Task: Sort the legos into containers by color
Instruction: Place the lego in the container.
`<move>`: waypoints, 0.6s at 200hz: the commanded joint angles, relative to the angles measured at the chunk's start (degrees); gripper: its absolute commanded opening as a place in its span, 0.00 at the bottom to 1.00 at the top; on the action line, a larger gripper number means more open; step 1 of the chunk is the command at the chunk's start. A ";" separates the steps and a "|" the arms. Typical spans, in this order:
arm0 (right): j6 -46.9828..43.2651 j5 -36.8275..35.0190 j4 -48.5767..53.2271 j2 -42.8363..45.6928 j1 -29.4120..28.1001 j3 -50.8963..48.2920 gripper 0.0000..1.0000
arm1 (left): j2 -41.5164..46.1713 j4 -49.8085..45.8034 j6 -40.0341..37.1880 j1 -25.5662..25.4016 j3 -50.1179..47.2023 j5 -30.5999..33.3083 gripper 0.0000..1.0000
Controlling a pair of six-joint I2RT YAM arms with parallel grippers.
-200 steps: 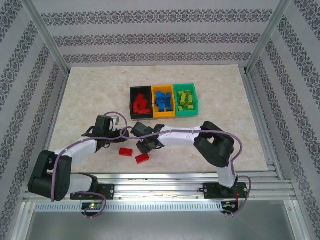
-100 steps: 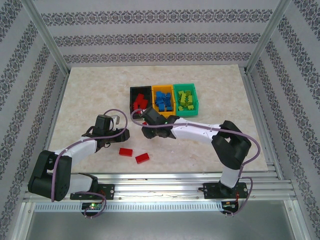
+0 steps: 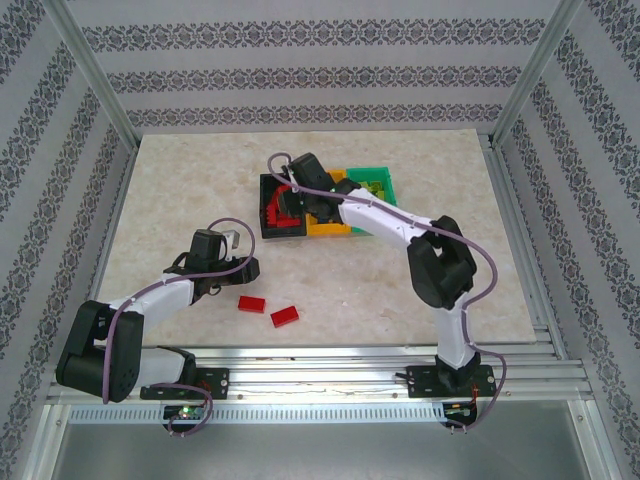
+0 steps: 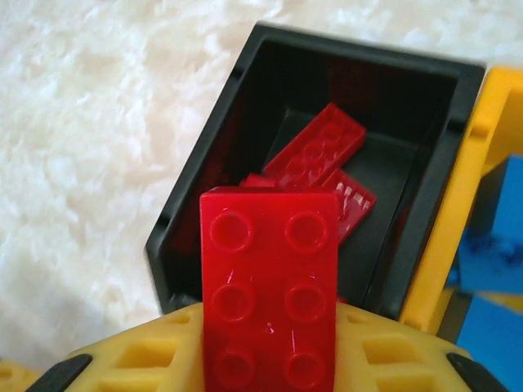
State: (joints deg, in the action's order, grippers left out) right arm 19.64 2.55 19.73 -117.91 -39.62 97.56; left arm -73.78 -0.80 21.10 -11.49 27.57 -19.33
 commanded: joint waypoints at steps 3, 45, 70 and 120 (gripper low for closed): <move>-0.42 2.81 2.63 -4.91 1.11 6.03 0.32 | -0.06 1.37 -0.03 0.87 -0.18 -0.67 0.60; -1.18 0.38 5.93 -11.65 2.77 15.23 0.33 | -0.08 1.24 -0.06 0.98 -0.20 -0.75 0.59; -0.67 1.95 5.85 -12.48 4.25 16.38 0.41 | -0.09 1.27 -0.01 0.96 -0.13 -0.81 0.59; -0.98 1.61 4.96 -9.08 4.04 12.57 0.54 | -0.20 1.24 0.01 0.99 -0.14 -1.03 0.60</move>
State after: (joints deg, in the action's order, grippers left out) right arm 19.11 3.97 24.84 -129.80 -35.33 111.68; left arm -73.78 -0.80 21.10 -11.49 27.57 -19.51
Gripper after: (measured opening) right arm 0.536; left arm 0.595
